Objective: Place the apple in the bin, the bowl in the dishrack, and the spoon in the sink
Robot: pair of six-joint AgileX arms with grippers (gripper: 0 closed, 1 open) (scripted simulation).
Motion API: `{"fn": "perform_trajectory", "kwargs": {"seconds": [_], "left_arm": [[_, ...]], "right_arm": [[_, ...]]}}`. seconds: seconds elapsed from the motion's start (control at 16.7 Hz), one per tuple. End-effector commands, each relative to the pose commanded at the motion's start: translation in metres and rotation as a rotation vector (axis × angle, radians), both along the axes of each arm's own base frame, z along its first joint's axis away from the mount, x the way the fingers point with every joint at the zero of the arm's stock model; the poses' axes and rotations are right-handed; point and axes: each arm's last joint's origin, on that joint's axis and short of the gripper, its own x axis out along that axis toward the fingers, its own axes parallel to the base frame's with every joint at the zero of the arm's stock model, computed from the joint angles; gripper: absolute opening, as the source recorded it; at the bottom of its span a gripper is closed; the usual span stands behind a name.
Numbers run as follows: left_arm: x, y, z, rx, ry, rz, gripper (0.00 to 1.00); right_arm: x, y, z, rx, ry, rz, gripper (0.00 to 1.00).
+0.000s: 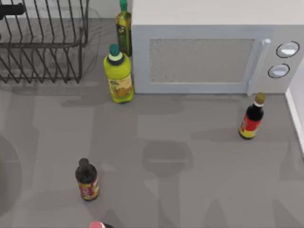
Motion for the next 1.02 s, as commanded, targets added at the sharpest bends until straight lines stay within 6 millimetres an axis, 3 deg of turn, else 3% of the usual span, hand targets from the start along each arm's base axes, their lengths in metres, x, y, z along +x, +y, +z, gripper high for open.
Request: {"fn": "perform_trajectory", "kwargs": {"seconds": [0.66,1.02], "left_arm": [[0.0,0.0,0.0,0.0,0.0,0.0,0.98],[0.0,0.0,0.0,0.0,0.0,0.0,1.0]], "right_arm": [[0.0,0.0,0.0,0.0,0.0,0.0,1.0],[0.0,0.0,0.0,0.0,0.0,0.0,1.0]]}}
